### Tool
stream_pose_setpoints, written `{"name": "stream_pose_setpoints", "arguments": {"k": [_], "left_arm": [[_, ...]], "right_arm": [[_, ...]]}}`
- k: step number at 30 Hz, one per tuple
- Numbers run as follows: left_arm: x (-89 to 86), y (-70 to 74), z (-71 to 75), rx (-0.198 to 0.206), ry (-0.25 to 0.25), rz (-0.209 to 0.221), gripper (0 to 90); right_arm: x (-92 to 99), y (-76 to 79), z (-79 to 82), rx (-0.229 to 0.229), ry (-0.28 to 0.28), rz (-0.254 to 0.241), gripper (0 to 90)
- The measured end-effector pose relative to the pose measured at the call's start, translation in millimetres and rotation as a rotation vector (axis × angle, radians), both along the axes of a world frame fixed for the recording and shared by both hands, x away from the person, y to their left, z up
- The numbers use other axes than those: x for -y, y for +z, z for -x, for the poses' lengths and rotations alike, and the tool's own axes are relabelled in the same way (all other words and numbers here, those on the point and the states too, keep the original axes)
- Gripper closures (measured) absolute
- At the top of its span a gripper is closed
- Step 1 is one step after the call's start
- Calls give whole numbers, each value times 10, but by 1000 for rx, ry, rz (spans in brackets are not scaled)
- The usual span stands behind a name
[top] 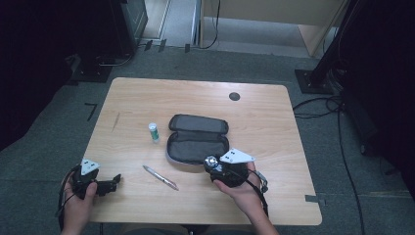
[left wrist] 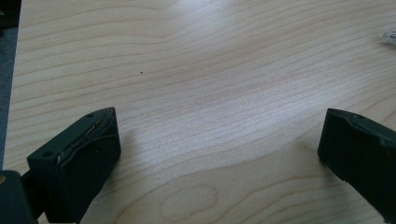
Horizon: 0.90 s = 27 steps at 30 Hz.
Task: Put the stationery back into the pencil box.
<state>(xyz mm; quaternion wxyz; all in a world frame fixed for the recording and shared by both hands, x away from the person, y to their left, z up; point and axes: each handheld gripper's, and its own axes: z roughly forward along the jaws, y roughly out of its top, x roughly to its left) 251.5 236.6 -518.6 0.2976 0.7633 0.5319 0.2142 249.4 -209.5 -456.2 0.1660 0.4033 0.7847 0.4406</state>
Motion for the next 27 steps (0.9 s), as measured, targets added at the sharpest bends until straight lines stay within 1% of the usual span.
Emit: {"name": "stream_pose_setpoints", "arguments": {"k": [6,9,12,20,23,27], "left_arm": [[0,0,0,0,0,0,0],[0,0,0,0,0,0,0],[0,-1,0,1,0,0,0],[0,-1,0,0,0,1,0],[0,-1,0,1,0,0,0],[0,-1,0,0,0,0,0]], "right_arm": [[-17,101,-140,12,-4,-5,422],[-24,126,-215,9,-10,-9,422],[-22,137,-295,4,-10,-29,422],[-51,100,-493,-30,-17,-51,422],[-59,66,-562,-39,-21,-47,422],[-69,11,-642,-57,-25,-53,422]]}}
